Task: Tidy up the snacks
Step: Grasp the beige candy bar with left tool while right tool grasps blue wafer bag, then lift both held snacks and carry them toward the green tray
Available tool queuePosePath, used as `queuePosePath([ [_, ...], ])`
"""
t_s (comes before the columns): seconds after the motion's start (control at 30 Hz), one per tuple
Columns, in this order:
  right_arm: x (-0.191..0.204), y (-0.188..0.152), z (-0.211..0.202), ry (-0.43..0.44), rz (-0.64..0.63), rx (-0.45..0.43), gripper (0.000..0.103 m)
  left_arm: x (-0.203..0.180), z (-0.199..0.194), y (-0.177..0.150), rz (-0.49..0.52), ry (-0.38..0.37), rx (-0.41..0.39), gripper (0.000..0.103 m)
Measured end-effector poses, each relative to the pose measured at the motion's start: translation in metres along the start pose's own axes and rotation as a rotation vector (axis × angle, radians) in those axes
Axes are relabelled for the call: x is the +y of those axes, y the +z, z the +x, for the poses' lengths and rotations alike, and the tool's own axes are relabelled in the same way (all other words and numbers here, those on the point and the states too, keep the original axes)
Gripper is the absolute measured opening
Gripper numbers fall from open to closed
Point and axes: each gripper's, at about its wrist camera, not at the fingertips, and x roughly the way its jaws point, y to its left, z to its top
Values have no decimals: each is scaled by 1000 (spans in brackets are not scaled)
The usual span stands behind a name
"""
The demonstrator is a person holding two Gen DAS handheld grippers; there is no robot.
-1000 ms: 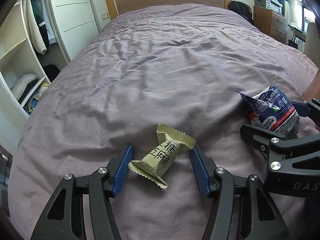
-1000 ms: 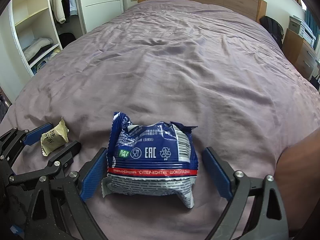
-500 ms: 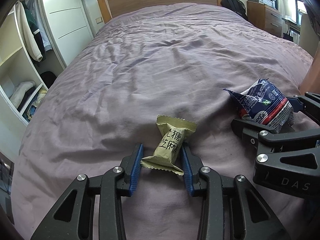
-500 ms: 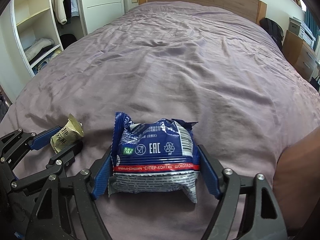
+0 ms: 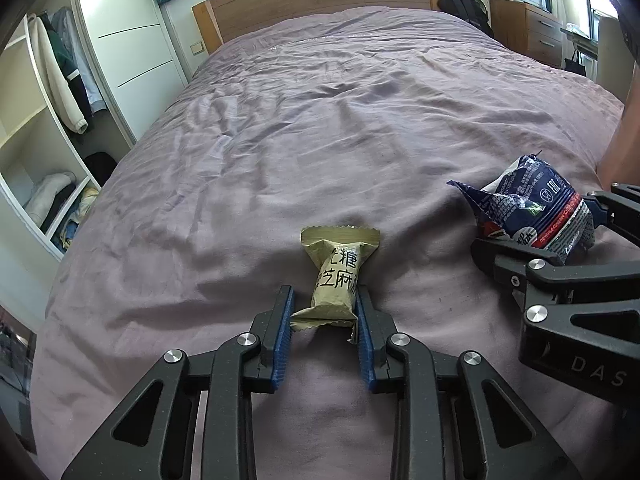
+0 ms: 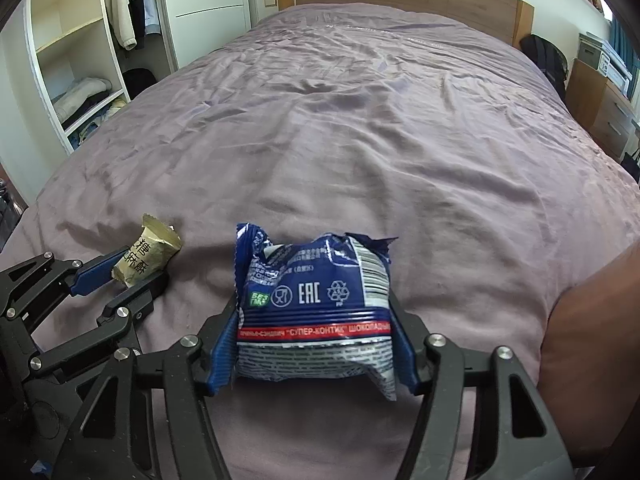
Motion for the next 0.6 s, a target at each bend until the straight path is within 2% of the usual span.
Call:
queuePosePath([
  [0.13,-2,-4,-5,-4,-4,5,103,-4,-3,0,7,18,-2,24],
  [0.6,-12,-26,-30,-13,-12,22,103,-6,-16,2,-31,-25,0,24],
])
